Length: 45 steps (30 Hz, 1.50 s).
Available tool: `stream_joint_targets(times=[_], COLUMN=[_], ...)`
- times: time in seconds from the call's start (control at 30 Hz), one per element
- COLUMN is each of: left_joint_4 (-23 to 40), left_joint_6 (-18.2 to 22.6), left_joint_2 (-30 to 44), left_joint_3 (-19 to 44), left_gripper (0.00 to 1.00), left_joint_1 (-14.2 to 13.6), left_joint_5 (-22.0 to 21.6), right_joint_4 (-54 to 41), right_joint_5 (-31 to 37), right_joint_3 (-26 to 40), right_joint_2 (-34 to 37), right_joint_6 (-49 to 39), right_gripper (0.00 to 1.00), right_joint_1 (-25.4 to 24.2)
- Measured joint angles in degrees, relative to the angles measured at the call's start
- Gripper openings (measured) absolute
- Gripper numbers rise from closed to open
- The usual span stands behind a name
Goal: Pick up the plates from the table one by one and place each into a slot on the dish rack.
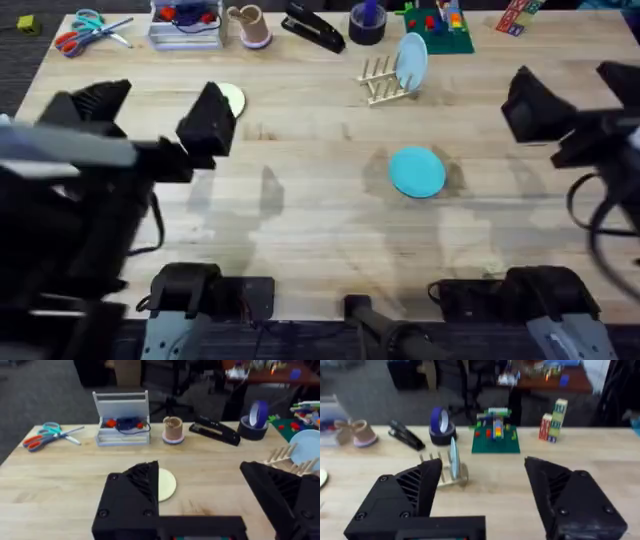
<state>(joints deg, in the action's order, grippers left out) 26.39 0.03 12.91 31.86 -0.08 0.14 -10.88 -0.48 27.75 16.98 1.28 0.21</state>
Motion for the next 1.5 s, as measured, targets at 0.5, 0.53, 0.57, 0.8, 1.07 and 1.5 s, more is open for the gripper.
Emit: stream_joint_targets(times=[0.5,0.53,0.57,0.8,1.07,1.5], left_joint_4=[27.1,28.3,29.6,31.2,31.3,31.3], left_joint_6=[-0.2,-0.2,-0.3,-0.3,-0.3,-0.5], left_joint_2=[37.9,40.0,42.3,51.6,55.0,55.0], left_joint_3=[31.7,33.2,34.9,40.3,40.4,40.5], left_gripper=[0.992,0.993,0.993,0.992,0.993,0.34], left_joint_1=[0.0,0.0,0.0,0.0,0.0,0.0], left_joint_5=[0.0,0.0,0.0,0.0,0.0,0.0], right_joint_4=[-23.8,-25.3,-26.8,-34.0,-34.4,-34.6], right_joint_5=[0.0,0.0,0.0,0.0,-0.5,-0.7], right_joint_3=[32.6,34.3,36.2,45.2,46.7,46.8], right_joint_2=[33.5,35.5,37.6,48.8,52.4,52.4], right_joint_6=[0.0,0.0,0.0,0.0,0.0,0.0], right_gripper=[0.995,0.995,0.995,0.995,0.995,0.995], right_joint_1=[0.0,0.0,0.0,0.0,0.0,0.0])
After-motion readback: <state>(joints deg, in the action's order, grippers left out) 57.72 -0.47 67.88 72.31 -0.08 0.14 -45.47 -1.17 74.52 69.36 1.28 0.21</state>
